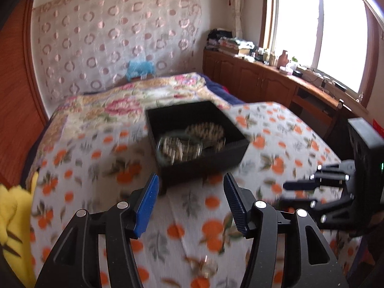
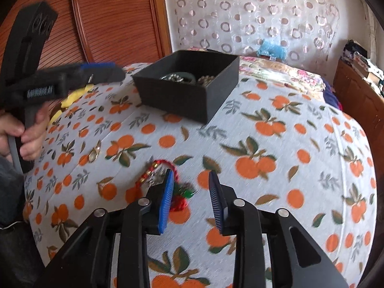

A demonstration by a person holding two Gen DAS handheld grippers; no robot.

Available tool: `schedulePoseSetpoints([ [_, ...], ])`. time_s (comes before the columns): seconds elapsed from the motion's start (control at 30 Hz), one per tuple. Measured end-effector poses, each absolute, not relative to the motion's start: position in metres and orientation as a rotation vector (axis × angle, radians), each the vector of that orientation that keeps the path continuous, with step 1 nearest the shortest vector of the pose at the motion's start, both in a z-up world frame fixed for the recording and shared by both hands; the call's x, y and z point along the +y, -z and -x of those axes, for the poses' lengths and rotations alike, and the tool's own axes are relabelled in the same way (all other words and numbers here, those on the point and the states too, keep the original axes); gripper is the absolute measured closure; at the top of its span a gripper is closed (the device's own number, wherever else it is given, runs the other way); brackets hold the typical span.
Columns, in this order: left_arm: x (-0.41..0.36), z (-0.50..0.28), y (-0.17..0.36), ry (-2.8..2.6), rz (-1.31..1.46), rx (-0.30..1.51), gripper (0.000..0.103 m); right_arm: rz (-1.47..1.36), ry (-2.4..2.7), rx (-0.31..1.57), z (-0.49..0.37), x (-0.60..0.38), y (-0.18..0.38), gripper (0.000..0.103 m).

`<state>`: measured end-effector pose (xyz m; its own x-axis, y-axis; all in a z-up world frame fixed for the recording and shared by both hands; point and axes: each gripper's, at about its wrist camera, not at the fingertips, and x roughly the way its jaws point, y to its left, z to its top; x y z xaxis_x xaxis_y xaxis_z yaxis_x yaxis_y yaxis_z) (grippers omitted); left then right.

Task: Organize jewelry
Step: 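Move the left tool to the gold ring and close on it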

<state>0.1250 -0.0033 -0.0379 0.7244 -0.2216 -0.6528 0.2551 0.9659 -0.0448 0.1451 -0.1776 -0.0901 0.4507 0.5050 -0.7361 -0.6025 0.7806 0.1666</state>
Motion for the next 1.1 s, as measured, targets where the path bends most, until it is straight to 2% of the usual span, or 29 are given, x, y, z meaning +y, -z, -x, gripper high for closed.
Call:
schedulePoseSetpoints([
  [0.37, 0.025, -0.08, 0.072, 0.225, -0.015, 0.789, 0.049, 0.201, -0.633, 0.863, -0.145, -0.165, 0.093, 0.071],
  [0.4, 0.025, -0.077, 0.073, 0.224, -0.013, 0.791, 0.049, 0.204, -0.635, 0.863, -0.145, -0.165, 0.092, 0.073],
  [0.43, 0.025, -0.074, 0.074, 0.224, -0.009, 0.793, 0.049, 0.205, -0.645, 0.864, -0.144, -0.165, 0.092, 0.083],
  [0.47, 0.025, -0.072, 0.074, 0.224, -0.008, 0.795, 0.049, 0.209, -0.644, 0.862, -0.143, -0.165, 0.091, 0.087],
  [1.03, -0.001, -0.065, 0.079, 0.263, -0.061, 0.823, 0.05, 0.116, -0.63, 0.678, -0.124, -0.19, 0.034, 0.088],
  [1.1, -0.006, -0.065, 0.079, 0.269, -0.072, 0.823, 0.054, 0.116, -0.632, 0.671, -0.122, -0.191, 0.031, 0.088],
])
